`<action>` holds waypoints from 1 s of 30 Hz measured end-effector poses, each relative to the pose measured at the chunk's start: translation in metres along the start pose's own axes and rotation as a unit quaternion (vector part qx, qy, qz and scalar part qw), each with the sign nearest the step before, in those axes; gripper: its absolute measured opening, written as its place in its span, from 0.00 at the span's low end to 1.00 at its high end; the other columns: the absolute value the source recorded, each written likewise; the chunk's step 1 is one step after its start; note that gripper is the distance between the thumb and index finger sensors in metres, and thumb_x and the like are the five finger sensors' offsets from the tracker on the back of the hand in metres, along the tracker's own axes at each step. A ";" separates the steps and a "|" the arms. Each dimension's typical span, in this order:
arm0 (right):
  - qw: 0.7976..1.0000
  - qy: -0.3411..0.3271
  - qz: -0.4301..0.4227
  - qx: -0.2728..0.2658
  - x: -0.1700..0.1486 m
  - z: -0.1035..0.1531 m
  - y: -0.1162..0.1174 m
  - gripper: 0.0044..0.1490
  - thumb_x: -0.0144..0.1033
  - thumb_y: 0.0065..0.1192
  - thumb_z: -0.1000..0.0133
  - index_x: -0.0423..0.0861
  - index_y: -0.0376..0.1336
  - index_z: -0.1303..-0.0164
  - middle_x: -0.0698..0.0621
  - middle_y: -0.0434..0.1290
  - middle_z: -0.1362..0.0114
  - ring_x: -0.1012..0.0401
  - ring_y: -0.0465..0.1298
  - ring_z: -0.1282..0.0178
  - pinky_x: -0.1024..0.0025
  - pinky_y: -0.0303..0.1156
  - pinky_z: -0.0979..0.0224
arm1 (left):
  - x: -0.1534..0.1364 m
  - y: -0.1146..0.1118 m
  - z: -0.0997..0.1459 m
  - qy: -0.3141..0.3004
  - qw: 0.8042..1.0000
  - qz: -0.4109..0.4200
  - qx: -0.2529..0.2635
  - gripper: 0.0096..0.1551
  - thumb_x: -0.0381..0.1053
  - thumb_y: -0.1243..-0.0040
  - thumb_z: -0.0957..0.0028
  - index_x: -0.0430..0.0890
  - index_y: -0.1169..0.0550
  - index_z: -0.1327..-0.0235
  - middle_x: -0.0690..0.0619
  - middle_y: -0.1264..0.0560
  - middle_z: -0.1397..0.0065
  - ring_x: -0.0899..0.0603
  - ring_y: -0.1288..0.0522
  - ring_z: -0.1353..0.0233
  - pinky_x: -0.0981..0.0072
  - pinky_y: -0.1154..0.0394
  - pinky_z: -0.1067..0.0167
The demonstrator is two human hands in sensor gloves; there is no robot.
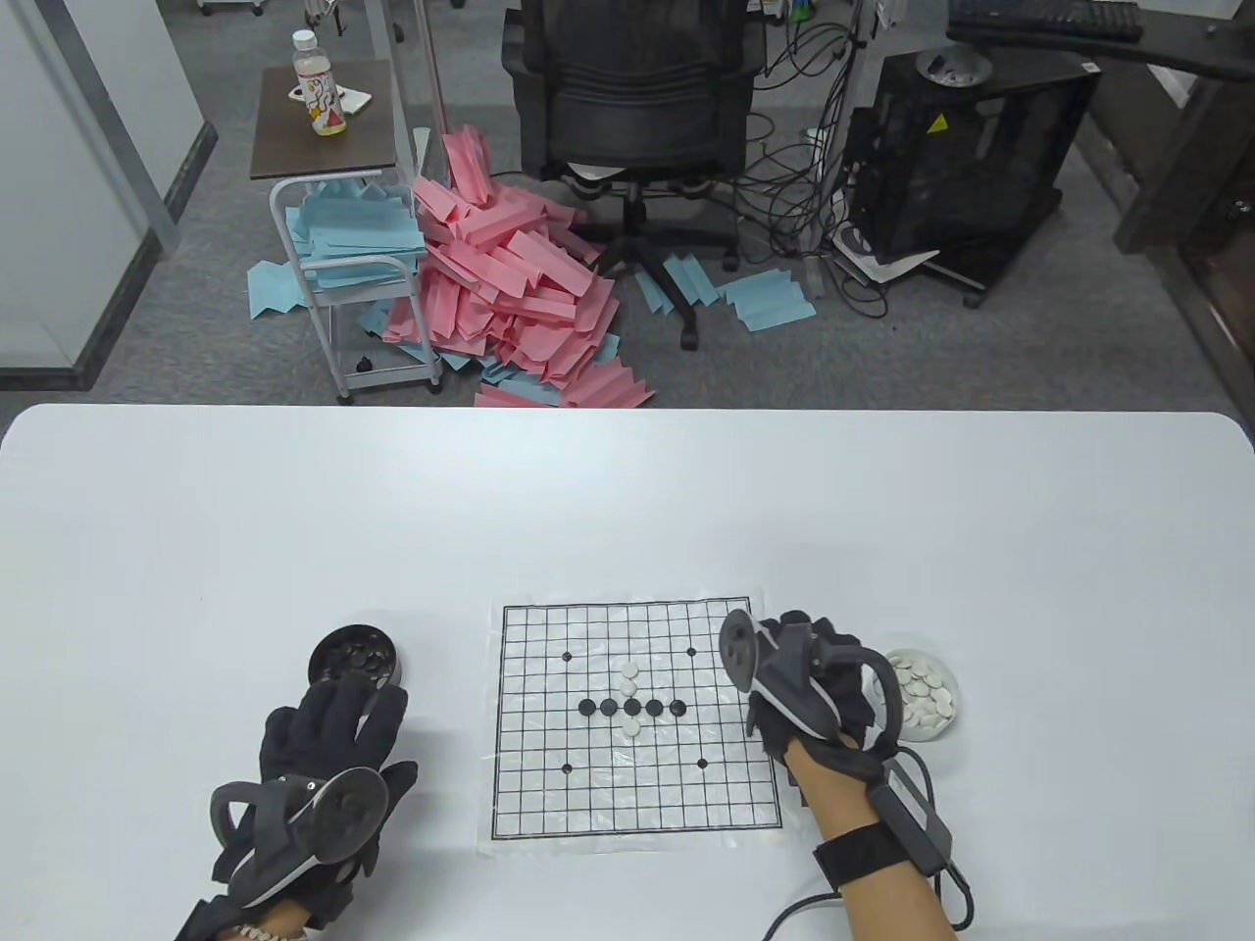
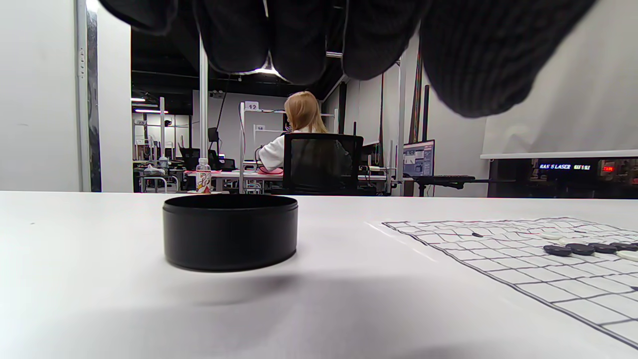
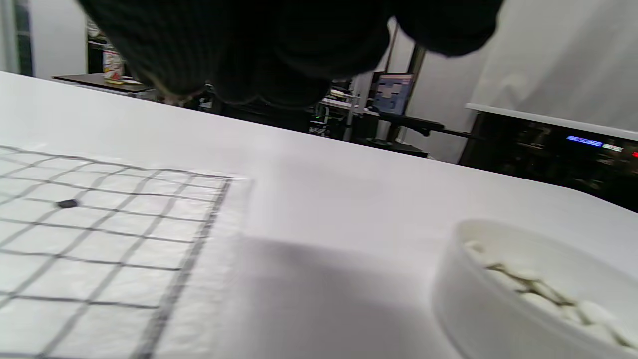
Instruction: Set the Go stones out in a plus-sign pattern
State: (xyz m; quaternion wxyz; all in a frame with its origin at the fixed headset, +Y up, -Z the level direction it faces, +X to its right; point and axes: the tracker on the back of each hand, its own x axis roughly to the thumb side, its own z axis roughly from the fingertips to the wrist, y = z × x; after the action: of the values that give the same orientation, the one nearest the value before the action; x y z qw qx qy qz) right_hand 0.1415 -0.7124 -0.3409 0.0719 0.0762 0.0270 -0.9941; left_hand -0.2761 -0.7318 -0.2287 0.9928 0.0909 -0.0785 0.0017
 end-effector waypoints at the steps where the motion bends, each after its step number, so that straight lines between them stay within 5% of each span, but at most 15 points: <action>1: 1.000 0.014 -0.002 0.005 -0.009 -0.003 0.001 0.28 0.46 0.74 0.53 0.57 0.72 0.41 0.53 0.77 0.36 0.63 0.80 0.50 0.61 0.76 0.42 | 0.000 0.000 0.000 0.000 1.000 0.000 -0.001 0.45 0.64 0.36 0.57 0.55 0.35 0.23 0.43 0.38 0.14 0.29 0.36 0.17 0.27 0.41 0.28; 11: 0.985 0.142 -0.014 0.101 -0.082 -0.018 0.036 0.31 0.45 0.74 0.52 0.56 0.71 0.37 0.51 0.76 0.31 0.60 0.81 0.44 0.60 0.76 0.41 | 0.000 0.000 0.000 0.001 1.000 -0.001 -0.005 0.46 0.64 0.36 0.57 0.55 0.35 0.23 0.43 0.38 0.14 0.29 0.36 0.17 0.27 0.41 0.28; 18: 0.977 0.161 0.000 0.143 -0.092 -0.022 0.060 0.32 0.44 0.76 0.53 0.56 0.71 0.37 0.51 0.76 0.30 0.61 0.81 0.43 0.60 0.77 0.41 | 0.000 0.000 -0.001 0.002 1.000 -0.001 -0.007 0.45 0.64 0.36 0.57 0.55 0.35 0.23 0.43 0.38 0.14 0.29 0.36 0.17 0.27 0.41 0.28; 30: 0.977 0.176 0.005 0.124 -0.094 -0.027 0.071 0.28 0.45 0.78 0.57 0.57 0.73 0.45 0.53 0.80 0.40 0.64 0.81 0.52 0.62 0.77 0.45 | 0.000 0.000 -0.001 0.004 1.000 0.000 -0.007 0.45 0.64 0.36 0.57 0.55 0.35 0.23 0.43 0.38 0.14 0.29 0.36 0.17 0.27 0.41 0.28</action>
State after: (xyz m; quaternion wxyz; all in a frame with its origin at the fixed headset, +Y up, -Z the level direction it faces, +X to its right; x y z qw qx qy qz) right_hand 0.2482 -0.7673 -0.3554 0.0611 0.2582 -0.0844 -0.9605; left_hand -0.2759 -0.7320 -0.2297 0.9936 0.0844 -0.0749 0.0015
